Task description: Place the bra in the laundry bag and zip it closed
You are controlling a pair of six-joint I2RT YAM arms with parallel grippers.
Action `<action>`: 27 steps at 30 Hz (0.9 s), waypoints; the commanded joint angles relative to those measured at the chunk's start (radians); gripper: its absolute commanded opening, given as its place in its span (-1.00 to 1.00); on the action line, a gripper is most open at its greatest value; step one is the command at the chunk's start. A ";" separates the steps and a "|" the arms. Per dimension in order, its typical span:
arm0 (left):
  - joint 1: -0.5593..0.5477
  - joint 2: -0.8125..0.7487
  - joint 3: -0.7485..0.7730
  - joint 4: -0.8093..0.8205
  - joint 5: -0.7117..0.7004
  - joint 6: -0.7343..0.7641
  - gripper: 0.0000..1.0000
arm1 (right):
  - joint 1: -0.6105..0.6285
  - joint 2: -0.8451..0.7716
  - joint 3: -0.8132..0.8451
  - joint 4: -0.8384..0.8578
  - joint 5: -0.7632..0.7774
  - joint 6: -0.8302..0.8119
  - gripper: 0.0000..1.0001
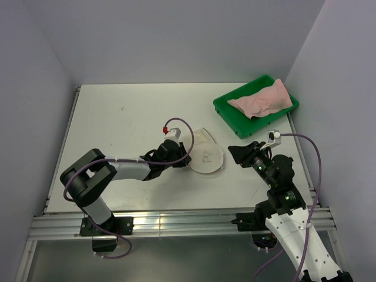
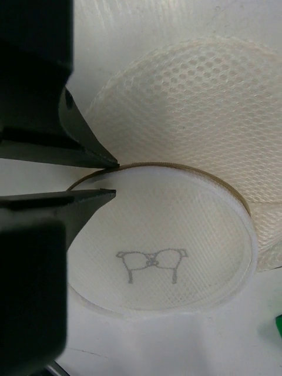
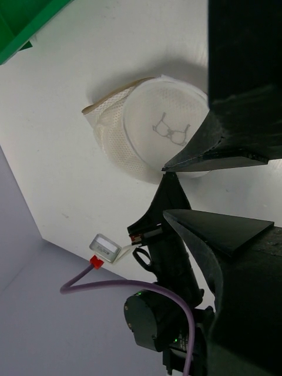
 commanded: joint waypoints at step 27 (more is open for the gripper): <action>-0.017 -0.445 0.587 -0.446 0.250 0.254 -1.00 | -0.002 0.011 0.115 0.143 -0.093 0.028 0.55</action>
